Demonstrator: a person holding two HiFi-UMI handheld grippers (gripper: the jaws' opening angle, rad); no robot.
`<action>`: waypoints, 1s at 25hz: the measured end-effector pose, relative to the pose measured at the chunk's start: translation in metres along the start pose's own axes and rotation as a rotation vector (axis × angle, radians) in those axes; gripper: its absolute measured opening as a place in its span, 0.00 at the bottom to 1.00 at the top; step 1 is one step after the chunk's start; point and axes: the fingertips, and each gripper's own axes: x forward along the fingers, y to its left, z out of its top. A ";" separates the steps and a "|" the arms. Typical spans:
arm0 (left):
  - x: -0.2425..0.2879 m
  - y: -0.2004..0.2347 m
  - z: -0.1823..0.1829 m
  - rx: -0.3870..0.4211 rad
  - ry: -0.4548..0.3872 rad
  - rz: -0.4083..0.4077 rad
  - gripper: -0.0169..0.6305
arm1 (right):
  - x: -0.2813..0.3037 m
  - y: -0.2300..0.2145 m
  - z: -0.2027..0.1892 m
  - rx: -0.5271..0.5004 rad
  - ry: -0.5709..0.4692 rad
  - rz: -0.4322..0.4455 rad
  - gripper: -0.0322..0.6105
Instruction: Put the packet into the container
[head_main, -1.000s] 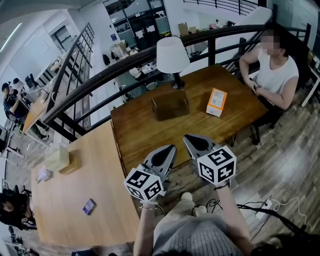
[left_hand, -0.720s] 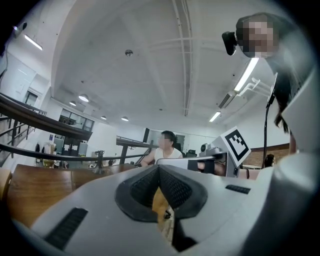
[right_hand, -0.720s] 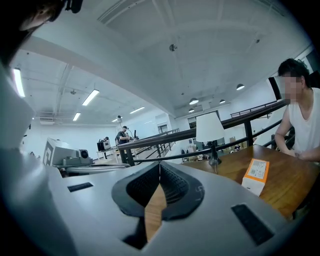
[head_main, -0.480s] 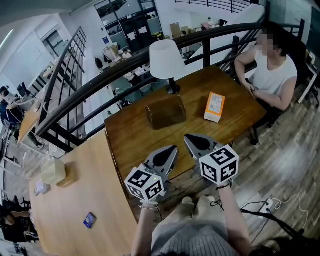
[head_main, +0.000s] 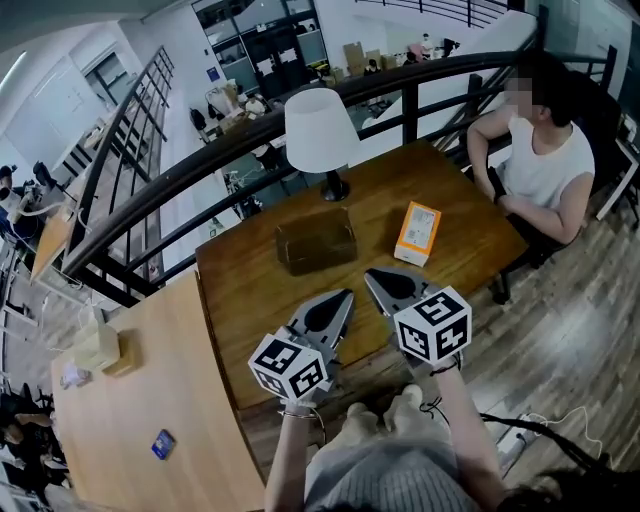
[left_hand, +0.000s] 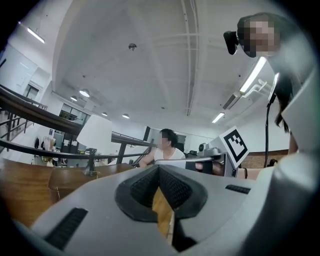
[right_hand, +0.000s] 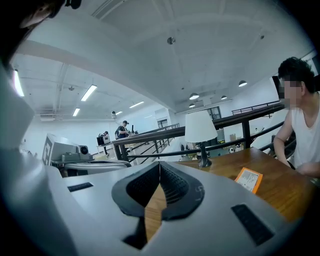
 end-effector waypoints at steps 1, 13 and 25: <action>0.007 -0.001 0.001 -0.001 -0.003 0.005 0.03 | -0.001 -0.006 0.001 -0.001 0.004 0.007 0.07; 0.071 -0.011 0.003 -0.020 -0.024 0.070 0.03 | -0.011 -0.065 0.011 -0.019 0.034 0.096 0.07; 0.101 0.008 -0.001 -0.041 0.004 0.050 0.03 | 0.012 -0.095 0.013 0.021 0.029 0.102 0.07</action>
